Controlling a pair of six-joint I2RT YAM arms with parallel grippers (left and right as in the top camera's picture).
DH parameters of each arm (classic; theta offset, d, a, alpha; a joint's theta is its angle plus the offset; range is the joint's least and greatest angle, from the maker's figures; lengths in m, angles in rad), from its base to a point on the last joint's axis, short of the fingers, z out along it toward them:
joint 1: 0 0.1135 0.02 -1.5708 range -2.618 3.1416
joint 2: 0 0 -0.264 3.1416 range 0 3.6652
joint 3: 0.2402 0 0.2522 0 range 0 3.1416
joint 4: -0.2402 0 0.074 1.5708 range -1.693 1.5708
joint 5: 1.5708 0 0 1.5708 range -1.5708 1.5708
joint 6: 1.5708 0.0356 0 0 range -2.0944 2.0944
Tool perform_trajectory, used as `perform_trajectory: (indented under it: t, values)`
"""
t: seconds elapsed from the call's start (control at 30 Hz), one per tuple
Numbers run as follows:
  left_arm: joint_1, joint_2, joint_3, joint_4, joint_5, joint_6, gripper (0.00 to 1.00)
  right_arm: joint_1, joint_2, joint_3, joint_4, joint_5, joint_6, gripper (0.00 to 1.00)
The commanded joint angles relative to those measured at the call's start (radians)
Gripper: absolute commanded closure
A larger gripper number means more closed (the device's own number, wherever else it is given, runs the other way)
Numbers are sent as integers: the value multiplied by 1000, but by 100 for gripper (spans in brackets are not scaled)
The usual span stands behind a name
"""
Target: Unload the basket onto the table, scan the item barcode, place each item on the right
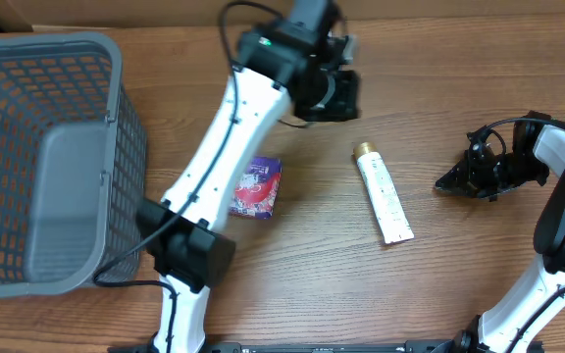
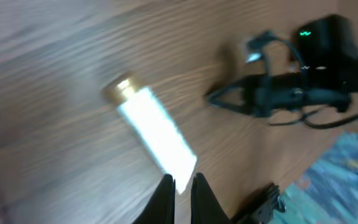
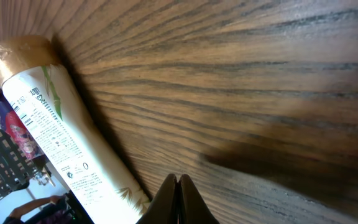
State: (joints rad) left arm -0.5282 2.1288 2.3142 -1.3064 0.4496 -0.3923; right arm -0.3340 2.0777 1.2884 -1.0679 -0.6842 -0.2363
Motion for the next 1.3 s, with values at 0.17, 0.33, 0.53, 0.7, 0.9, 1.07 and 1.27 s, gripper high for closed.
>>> perform_trajectory:
  t: [0.17,0.33,0.53,0.7,0.9,1.07,1.27]
  values:
    - [-75,46,-197,248,84,-93,96,0,-35,-16,0,-21,2,96]
    - [-73,46,-392,516,155,-148,95,0,-35,-16,-6,-29,2,96]
    - [-68,46,-549,846,211,-273,95,0,-35,-16,-17,-43,2,96]
    - [-40,46,-705,1041,259,-352,95,6,-35,-16,-23,-55,2,96]
    - [-4,46,-851,1186,286,-419,95,32,-35,-16,-30,-65,2,96]
    - [5,46,-886,1200,272,-416,96,63,-35,-16,-30,-64,2,96]
    - [5,47,-898,1203,245,-417,96,93,-35,-16,-30,-50,2,95]
